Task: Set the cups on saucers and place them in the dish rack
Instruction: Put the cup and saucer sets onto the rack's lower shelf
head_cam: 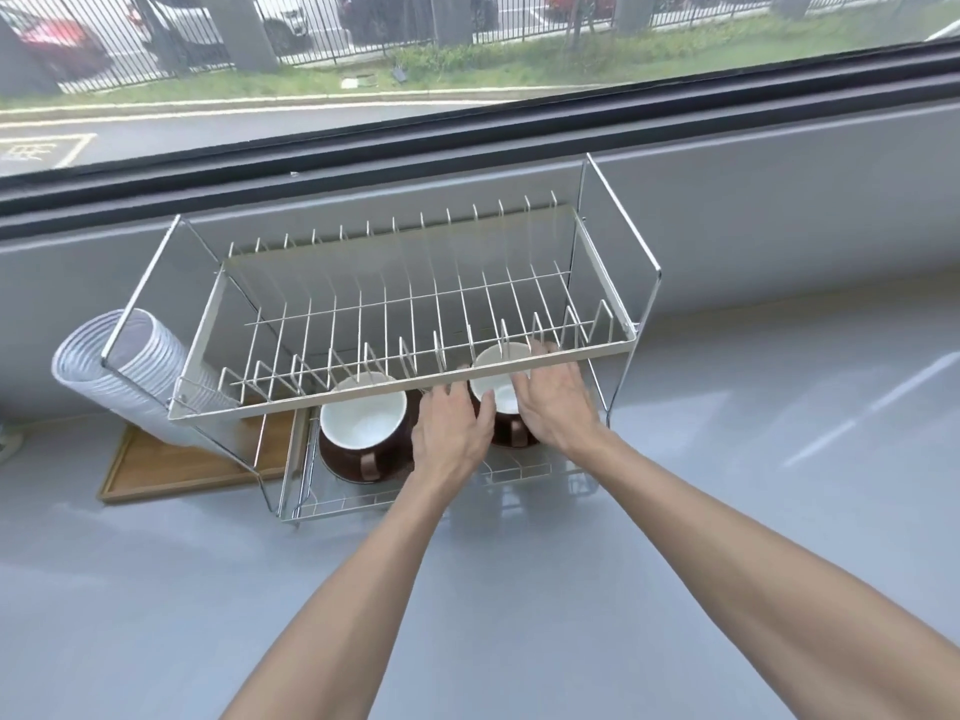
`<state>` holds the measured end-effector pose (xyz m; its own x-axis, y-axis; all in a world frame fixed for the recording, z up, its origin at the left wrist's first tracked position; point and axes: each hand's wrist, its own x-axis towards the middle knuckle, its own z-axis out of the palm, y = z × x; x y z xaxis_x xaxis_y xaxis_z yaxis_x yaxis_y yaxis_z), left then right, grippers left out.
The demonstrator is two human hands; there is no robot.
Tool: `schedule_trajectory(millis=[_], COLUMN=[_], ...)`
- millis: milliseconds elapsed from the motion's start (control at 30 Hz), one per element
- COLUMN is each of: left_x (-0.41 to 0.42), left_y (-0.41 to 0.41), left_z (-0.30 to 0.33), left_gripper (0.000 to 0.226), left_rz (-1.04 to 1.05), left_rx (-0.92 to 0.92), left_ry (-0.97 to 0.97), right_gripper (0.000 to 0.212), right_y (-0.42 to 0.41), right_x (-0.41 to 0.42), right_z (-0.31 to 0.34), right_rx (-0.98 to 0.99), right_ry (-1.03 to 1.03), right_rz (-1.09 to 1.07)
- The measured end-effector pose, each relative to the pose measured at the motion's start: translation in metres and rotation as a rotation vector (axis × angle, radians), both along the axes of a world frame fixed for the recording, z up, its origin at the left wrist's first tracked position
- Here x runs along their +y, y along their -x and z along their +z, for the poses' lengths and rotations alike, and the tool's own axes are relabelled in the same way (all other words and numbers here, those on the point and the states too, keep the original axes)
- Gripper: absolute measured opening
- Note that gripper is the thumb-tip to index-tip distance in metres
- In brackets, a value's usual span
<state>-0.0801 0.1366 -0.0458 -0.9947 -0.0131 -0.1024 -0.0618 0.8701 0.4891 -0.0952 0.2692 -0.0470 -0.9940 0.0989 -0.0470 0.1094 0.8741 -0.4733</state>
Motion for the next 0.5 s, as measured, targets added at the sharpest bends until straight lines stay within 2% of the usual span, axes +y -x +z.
schedule_trajectory(millis=[167, 300, 500], left_x=[0.007, 0.008, 0.006], left_y=[0.006, 0.005, 0.004], left_z=[-0.008, -0.008, -0.006], left_gripper=[0.040, 0.037, 0.041], left_rz=[0.102, 0.133, 0.152], left_rx=[-0.038, -0.090, -0.114], left_ry=[-0.141, -0.221, -0.277], right_gripper=[0.070, 0.060, 0.058], right_y=[0.016, 0.010, 0.007], right_x=[0.000, 0.001, 0.006], right_z=[-0.024, -0.016, -0.014], right_rx=[-0.035, -0.077, -0.124], right_ry=[0.058, 0.161, 0.205], right_rz=[-0.073, -0.143, -0.105])
